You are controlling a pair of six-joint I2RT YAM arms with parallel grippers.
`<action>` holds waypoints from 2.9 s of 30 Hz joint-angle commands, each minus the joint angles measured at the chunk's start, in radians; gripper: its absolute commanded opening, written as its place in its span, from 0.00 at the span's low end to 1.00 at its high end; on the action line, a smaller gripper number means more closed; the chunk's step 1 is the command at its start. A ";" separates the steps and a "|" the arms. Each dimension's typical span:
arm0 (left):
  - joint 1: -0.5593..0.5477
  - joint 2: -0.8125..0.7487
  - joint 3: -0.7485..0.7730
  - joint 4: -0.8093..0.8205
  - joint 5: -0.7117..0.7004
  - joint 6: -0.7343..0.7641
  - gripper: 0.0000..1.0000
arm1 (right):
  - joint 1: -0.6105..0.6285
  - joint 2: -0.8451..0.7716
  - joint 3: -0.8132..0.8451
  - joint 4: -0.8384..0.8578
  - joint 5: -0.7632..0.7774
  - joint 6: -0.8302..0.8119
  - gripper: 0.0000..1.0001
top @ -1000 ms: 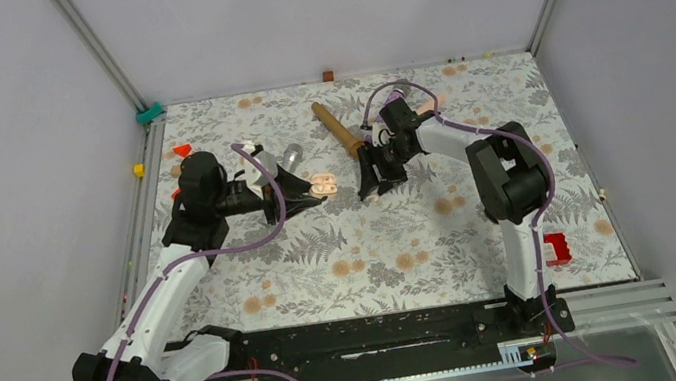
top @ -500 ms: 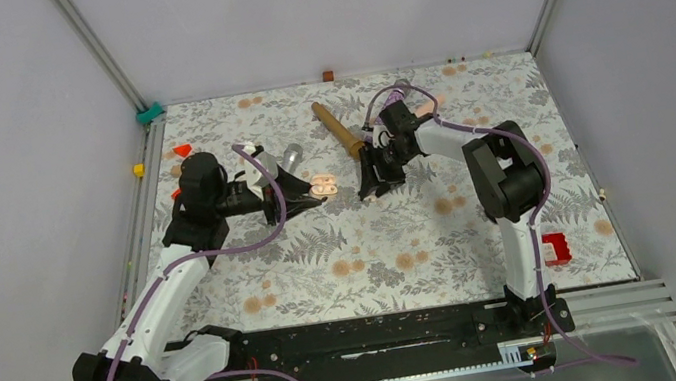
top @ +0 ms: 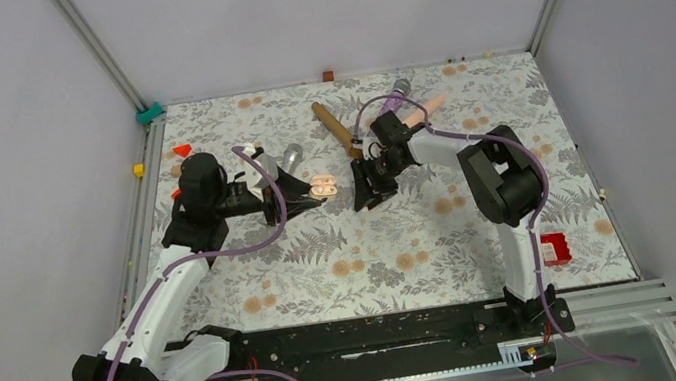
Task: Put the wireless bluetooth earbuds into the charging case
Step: Pick up the earbud from the center of the board.
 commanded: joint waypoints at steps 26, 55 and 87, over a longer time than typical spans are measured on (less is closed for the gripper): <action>0.014 -0.041 -0.004 0.032 0.046 0.020 0.00 | 0.363 -0.198 0.052 -0.192 0.756 -0.608 0.57; 0.022 -0.054 -0.003 0.033 0.058 0.022 0.00 | 0.430 0.017 0.169 -0.202 0.871 -0.567 0.48; 0.028 -0.058 -0.006 0.033 0.076 0.025 0.00 | 0.496 0.089 0.175 -0.202 1.018 -0.616 0.34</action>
